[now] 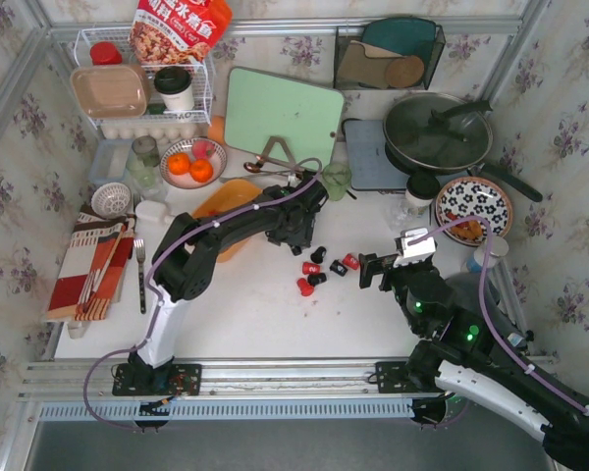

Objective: Mix the coffee capsules in the storage basket

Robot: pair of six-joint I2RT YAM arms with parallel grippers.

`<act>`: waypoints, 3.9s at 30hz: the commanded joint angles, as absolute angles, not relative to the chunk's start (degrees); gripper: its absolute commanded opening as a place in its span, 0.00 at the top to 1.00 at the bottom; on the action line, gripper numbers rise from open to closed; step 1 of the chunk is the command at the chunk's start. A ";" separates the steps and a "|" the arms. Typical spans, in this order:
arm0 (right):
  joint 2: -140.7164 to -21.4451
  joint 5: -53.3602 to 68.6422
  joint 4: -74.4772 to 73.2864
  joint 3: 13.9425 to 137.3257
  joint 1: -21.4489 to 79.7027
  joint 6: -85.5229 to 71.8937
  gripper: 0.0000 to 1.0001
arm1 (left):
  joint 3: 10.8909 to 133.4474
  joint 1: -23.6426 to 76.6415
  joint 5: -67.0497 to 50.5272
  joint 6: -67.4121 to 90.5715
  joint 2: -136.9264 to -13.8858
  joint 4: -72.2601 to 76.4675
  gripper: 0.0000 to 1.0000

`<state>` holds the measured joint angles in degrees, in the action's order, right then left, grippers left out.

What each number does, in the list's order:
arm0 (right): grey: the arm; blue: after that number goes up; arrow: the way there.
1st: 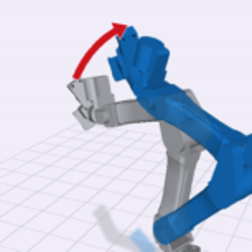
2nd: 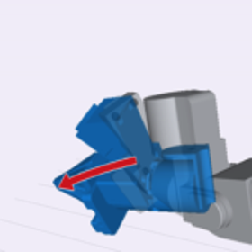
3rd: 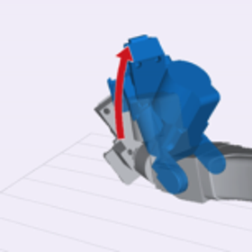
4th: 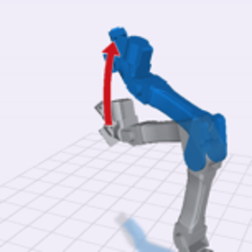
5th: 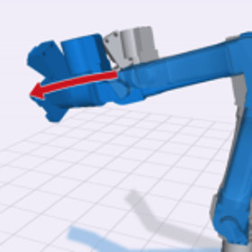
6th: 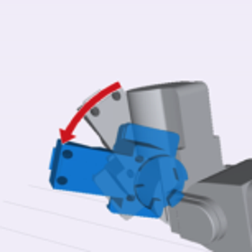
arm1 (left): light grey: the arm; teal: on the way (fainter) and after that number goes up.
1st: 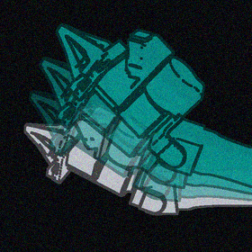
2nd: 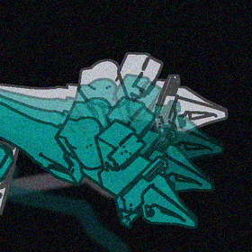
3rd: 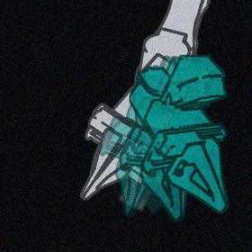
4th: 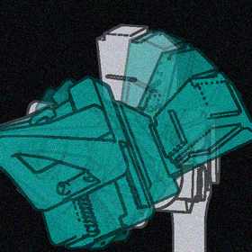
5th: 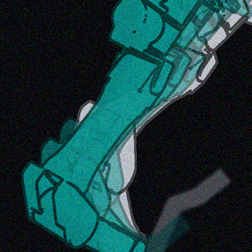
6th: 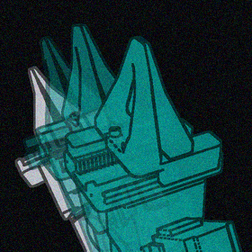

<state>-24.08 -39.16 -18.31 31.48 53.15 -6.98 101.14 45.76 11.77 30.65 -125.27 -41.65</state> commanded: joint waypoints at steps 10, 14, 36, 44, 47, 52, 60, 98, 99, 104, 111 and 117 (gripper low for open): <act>-24.08 -39.59 -17.76 31.59 53.10 -7.07 0.00 | 104.82 45.79 10.08 30.41 -128.84 -48.29 0.36; -24.03 -39.64 -17.76 31.55 53.11 -7.12 0.00 | 105.06 45.79 10.26 30.44 -128.94 -48.74 0.47; -24.29 -39.50 -17.57 31.29 53.14 -7.06 0.00 | 99.84 44.36 11.73 19.13 -122.80 -38.11 0.51; -24.41 -39.73 -17.40 31.09 53.14 -6.99 0.00 | 101.33 44.21 10.37 14.15 -126.41 -34.72 0.51; -24.50 -39.72 -17.27 31.03 53.13 -6.92 0.00 | 101.15 44.21 9.55 13.24 -127.54 -34.01 0.52; -24.76 -39.88 -17.09 30.83 53.10 -6.94 0.00 | 100.71 43.99 11.18 12.88 -128.75 -33.22 0.54; -25.32 -39.80 -16.63 30.68 53.16 -6.75 0.00 | 98.04 43.60 10.04 13.98 -126.98 -31.78 0.78; -26.87 -39.54 -15.69 29.89 53.10 -6.37 0.00 | 67.83 25.87 16.39 21.02 -91.62 -26.53 0.33; -26.94 -39.63 -15.73 29.88 53.11 -6.41 0.00 | 67.43 25.92 15.98 21.05 -91.05 -26.66 0.33; -27.07 -39.72 -15.61 29.88 53.06 -6.41 0.00 | 64.59 26.81 10.27 22.04 -86.68 -25.86 0.37; -27.06 -39.77 -15.64 29.80 53.11 -6.42 0.00 | 61.88 35.08 6.78 25.09 -83.39 -24.98 0.39; -26.92 -39.57 -15.47 29.55 53.05 -6.33 0.00 | 62.22 40.56 5.40 31.98 -85.78 -27.91 0.39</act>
<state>-27.03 -39.07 -17.15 29.69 53.12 -6.90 61.98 38.85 7.25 26.00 -84.47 -26.50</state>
